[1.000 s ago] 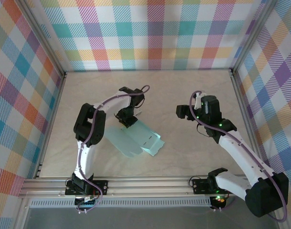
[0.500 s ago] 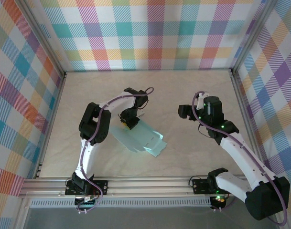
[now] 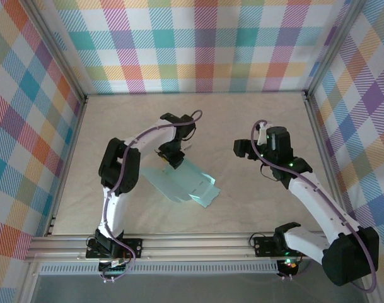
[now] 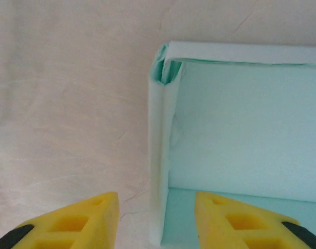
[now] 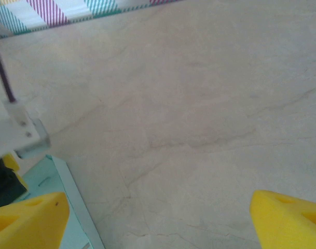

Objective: Fold the paper box

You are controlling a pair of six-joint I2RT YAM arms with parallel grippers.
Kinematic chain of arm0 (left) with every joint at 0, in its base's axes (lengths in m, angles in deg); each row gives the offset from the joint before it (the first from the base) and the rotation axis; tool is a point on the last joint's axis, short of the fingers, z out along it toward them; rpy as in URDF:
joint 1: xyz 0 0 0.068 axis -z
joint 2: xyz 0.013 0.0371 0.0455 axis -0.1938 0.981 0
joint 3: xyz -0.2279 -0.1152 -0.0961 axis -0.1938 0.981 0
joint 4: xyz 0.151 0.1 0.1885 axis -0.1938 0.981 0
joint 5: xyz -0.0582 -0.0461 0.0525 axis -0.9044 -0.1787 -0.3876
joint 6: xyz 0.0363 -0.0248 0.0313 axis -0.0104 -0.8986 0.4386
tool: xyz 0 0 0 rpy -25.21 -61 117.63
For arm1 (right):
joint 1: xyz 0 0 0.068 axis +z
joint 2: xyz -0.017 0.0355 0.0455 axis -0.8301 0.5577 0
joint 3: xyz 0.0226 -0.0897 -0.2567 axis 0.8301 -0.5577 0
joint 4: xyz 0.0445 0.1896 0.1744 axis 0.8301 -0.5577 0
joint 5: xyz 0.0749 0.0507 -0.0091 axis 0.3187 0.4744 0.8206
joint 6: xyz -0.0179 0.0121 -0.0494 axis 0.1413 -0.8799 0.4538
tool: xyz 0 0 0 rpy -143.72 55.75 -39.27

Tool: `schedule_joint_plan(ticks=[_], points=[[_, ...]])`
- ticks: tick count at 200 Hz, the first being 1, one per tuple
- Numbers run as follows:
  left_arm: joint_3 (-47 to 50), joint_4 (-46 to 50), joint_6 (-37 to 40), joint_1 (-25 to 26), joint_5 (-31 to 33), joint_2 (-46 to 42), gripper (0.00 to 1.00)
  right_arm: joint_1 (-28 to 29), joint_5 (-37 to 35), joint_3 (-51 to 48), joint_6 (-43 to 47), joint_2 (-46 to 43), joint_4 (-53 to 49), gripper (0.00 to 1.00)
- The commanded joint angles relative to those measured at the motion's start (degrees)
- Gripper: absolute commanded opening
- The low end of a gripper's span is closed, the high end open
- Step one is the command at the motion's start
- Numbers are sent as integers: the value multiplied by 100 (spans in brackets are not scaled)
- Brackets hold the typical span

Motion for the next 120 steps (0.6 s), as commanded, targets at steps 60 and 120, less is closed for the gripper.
schedule_joint_plan(ticks=[60, 120], points=[[995, -1775, -1120, -99, 763, -2760, 97, 8, 958, 276, 637, 982, 445, 89], [3282, -2191, -3138, -1556, 703, -5492, 100, 571, 1090, 1039, 1611, 2330, 577, 91]])
